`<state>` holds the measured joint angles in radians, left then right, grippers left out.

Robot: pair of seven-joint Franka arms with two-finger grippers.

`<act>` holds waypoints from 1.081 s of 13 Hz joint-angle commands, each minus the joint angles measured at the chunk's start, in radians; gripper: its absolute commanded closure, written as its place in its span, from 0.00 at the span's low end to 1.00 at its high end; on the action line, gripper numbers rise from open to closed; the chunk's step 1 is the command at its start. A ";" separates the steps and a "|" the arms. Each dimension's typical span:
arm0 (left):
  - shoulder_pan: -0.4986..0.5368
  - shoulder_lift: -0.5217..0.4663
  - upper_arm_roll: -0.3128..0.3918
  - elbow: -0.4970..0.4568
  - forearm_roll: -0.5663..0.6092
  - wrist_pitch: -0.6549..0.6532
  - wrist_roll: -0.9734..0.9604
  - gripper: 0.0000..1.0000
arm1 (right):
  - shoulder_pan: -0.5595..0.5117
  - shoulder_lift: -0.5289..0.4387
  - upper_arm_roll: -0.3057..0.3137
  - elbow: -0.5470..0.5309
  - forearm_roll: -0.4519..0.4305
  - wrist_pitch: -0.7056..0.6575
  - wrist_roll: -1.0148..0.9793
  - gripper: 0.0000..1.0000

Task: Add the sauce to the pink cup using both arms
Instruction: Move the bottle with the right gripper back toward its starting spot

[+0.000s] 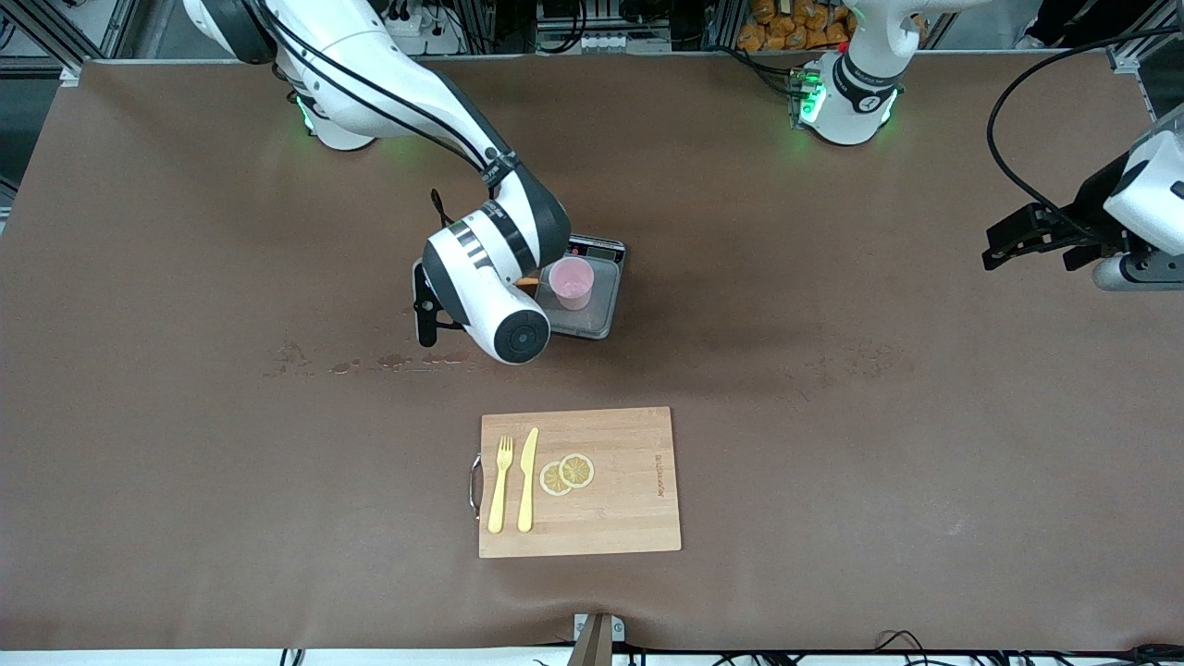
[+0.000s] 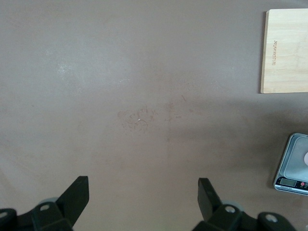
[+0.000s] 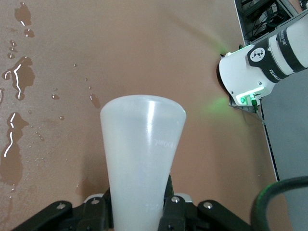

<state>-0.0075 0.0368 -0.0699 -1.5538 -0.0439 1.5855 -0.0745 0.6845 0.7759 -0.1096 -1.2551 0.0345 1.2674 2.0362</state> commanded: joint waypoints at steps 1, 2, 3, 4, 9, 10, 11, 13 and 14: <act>-0.005 -0.014 0.001 0.000 0.021 -0.005 -0.010 0.00 | -0.032 -0.009 0.011 0.011 -0.002 -0.010 -0.017 0.70; -0.005 -0.014 0.001 -0.002 0.021 -0.005 -0.010 0.00 | -0.052 -0.017 0.013 0.011 0.011 -0.007 -0.086 0.71; -0.008 -0.012 0.001 -0.002 0.021 -0.005 -0.010 0.00 | -0.081 -0.027 0.011 0.011 0.066 -0.005 -0.162 0.72; -0.009 -0.011 0.001 0.000 0.021 -0.005 -0.011 0.00 | -0.112 -0.041 0.008 0.011 0.099 -0.008 -0.215 0.72; -0.012 -0.006 -0.002 -0.002 0.021 -0.005 -0.011 0.00 | -0.276 -0.067 0.011 0.003 0.154 -0.029 -0.494 0.73; -0.012 -0.005 -0.005 -0.002 0.021 -0.005 -0.011 0.00 | -0.299 -0.067 0.011 0.003 0.156 -0.033 -0.549 0.73; -0.012 -0.003 -0.008 -0.002 0.021 -0.005 -0.011 0.00 | -0.328 -0.073 0.013 0.003 0.163 -0.034 -0.600 0.73; -0.014 -0.002 -0.008 -0.002 0.021 -0.004 -0.011 0.00 | -0.410 -0.081 0.011 0.000 0.218 -0.054 -0.718 0.73; -0.014 -0.002 -0.010 -0.002 0.021 -0.005 -0.010 0.00 | -0.463 -0.083 0.011 0.000 0.225 -0.071 -0.796 0.73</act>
<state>-0.0129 0.0381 -0.0785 -1.5557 -0.0439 1.5854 -0.0746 0.3130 0.7272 -0.1141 -1.2392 0.2232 1.2316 1.3492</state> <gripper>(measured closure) 0.000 0.639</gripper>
